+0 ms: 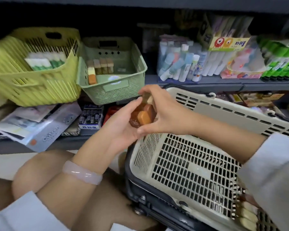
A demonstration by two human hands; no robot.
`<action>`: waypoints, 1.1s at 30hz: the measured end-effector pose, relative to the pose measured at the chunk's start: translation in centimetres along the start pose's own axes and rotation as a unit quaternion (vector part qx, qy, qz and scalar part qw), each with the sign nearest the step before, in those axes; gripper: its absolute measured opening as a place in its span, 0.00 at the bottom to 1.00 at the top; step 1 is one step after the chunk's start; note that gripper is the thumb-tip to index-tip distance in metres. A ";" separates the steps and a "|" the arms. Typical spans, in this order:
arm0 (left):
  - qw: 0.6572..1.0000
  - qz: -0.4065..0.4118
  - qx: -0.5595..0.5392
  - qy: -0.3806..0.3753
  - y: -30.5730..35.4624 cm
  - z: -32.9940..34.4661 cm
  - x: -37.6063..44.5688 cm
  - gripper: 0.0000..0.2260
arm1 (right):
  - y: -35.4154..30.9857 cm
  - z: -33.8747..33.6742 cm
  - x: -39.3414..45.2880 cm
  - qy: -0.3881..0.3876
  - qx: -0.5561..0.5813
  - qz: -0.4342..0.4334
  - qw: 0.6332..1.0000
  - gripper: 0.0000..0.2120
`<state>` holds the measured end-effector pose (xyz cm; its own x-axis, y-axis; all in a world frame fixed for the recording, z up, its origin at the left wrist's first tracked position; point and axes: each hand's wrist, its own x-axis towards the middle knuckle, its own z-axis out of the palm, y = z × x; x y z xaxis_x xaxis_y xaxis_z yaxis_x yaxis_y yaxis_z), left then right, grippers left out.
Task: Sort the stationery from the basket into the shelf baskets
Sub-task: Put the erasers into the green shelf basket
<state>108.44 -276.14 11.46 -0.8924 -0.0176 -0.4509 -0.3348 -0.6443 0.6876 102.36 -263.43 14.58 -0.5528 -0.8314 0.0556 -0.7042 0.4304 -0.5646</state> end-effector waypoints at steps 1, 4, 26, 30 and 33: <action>1.000 0.009 -0.013 0.013 0.7 -0.5 -0.3 0.08 | -0.1 -0.1 0.7 -0.005 0.027 -0.009 1.000 0.40; 0.997 0.032 -0.053 0.041 2.9 -2.4 -1.1 0.15 | -1.1 -0.2 3.0 0.024 0.165 -0.023 0.986 0.27; 0.991 0.113 -0.051 0.044 10.2 -9.4 -1.7 0.17 | 0.9 0.3 21.7 0.066 0.124 0.179 0.974 0.04; 0.991 0.118 -0.052 0.033 10.5 -9.7 -1.7 0.18 | 1.5 1.2 23.6 -0.073 0.083 0.198 0.974 0.05; 0.990 0.125 -0.051 0.038 10.7 -10.1 -1.7 0.17 | 1.5 2.1 23.9 -0.121 0.024 0.176 0.977 0.05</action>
<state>109.41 -290.73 13.77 -0.9167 -0.2413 -0.3184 -0.0704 -0.6870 0.7232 88.97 -283.41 13.34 -0.6314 -0.6964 -0.3411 -0.4654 0.6922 -0.5516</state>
